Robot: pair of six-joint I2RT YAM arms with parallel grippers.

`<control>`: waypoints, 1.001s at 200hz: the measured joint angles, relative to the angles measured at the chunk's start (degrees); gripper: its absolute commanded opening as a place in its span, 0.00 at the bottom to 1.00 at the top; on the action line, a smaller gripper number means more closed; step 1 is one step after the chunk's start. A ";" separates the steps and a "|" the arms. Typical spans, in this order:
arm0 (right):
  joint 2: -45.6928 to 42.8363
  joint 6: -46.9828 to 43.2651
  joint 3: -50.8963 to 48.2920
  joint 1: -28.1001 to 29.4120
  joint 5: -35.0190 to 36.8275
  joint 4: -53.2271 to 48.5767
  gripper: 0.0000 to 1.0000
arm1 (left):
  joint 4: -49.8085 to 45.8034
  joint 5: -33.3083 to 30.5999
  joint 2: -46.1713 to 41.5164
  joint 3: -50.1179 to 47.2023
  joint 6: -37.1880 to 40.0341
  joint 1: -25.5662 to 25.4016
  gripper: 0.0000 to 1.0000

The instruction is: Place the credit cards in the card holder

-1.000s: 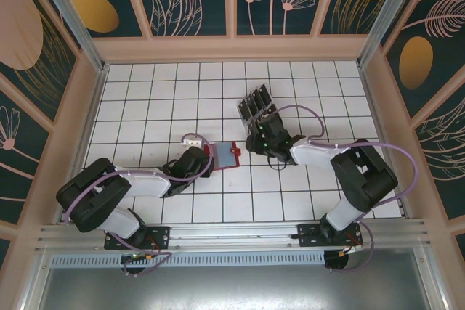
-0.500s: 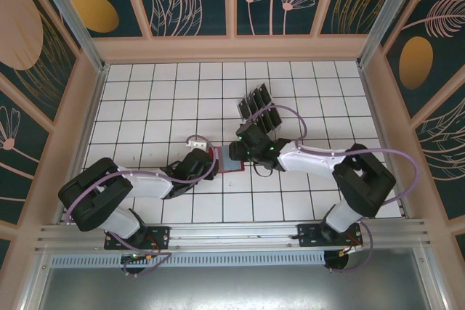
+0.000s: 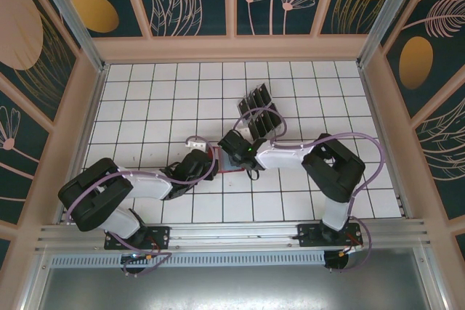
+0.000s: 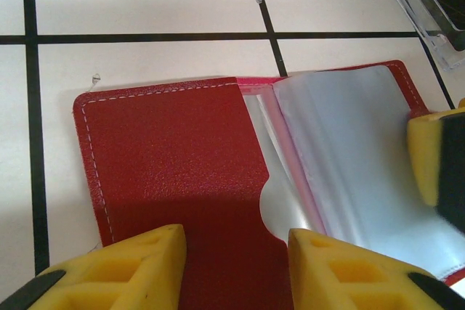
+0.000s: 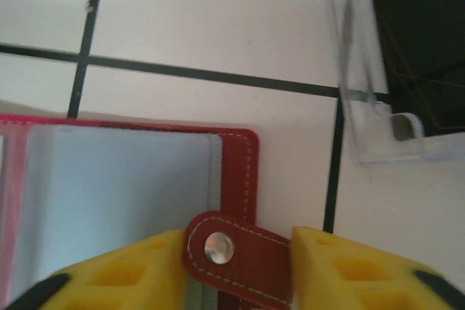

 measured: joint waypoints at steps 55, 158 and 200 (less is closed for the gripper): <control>-7.63 2.95 -6.86 -0.04 0.79 0.57 0.00 | 0.44 1.14 0.00 -0.11 0.02 -0.13 0.41; -23.21 12.20 -25.57 -4.11 -11.89 10.47 0.38 | 1.64 3.39 -0.98 -1.42 -0.48 -0.44 0.41; -31.01 12.74 -25.18 -3.96 -12.92 9.90 0.42 | 2.45 3.17 -0.63 -1.64 -0.96 -0.44 0.40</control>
